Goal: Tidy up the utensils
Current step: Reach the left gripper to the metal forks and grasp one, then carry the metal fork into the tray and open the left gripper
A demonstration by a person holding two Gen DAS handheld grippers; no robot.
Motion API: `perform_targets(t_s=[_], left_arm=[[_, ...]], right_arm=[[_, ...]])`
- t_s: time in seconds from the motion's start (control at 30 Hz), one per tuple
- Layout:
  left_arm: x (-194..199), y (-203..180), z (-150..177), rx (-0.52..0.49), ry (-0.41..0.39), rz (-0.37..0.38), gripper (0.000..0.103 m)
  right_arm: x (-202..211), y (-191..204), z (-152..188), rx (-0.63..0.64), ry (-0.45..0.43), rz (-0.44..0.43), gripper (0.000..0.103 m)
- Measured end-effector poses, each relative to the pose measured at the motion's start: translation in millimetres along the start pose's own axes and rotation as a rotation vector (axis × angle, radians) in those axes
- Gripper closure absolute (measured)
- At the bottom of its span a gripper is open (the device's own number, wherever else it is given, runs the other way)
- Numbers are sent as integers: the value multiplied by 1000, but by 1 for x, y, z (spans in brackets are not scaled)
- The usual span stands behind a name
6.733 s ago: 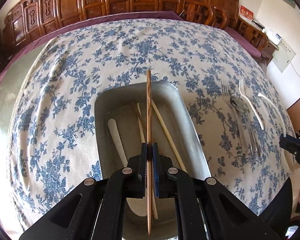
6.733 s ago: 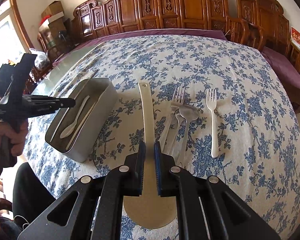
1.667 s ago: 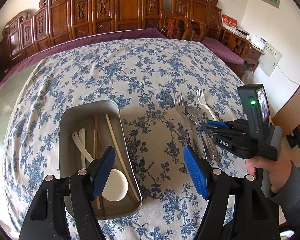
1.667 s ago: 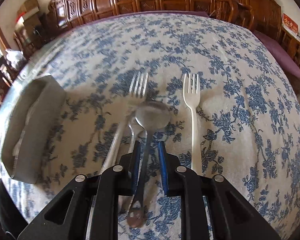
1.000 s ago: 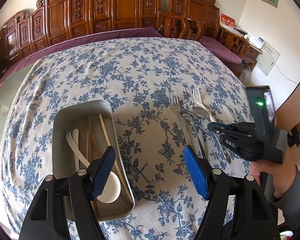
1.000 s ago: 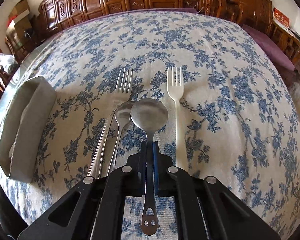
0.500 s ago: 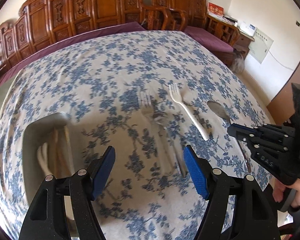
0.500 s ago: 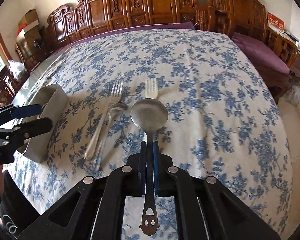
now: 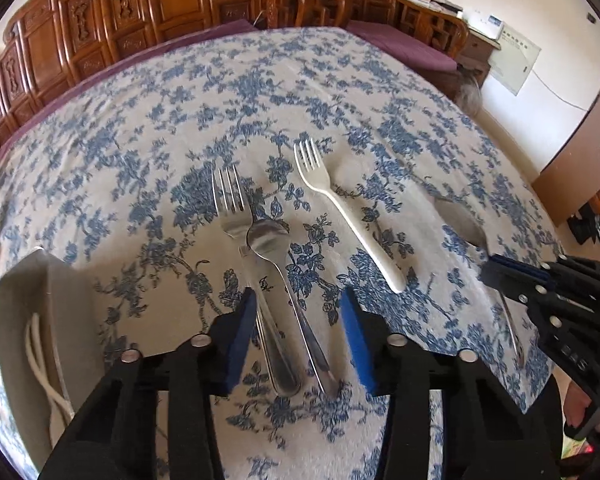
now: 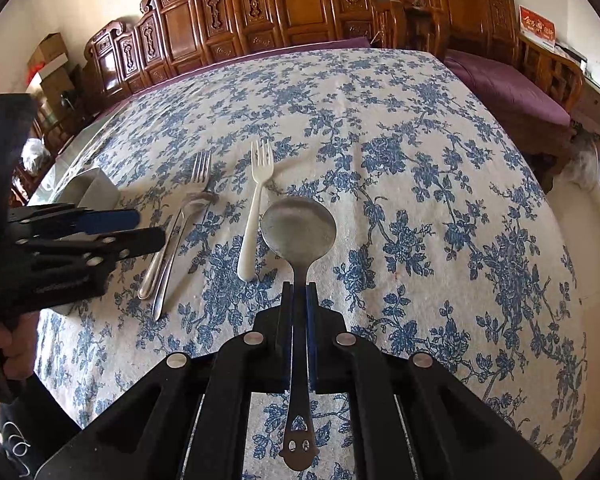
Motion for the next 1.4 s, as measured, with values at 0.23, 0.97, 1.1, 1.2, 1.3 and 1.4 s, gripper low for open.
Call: perform_targets(t_s=[0.23,0.97,1.1,1.2,1.3,1.4], left_arm=[[-17,-5,-2,-17,42,-3,85],[-20,-10,0,-32,56,-8,102],[-5,-7,0,-25,32,6,102],[11,-2,2,-15,6,13,102],[26,6,3,-7,-18,13,102],[40,17,5,4,-43,12,102]], right_arm=[[-4,-1,2,-9,-4,-22,96],[3,8,5,4,-14,-34,96],[6,16,4,13,-17,-33,96],[8,21,3,20,-20,-34,96],[10,30,0,33,-26,-38,96],[12,42,-4,47,-32,-46,96]])
Point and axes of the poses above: each gripper's, at about its wrist camera, not at the fingertips, and x roughly against the way its jaws point, y to its left, z to its underside, the point moved 4 cm from there along -x, roughly the way its jaws point, and after that the axes turned 11 degrees about -z, right-handed, at the moved point
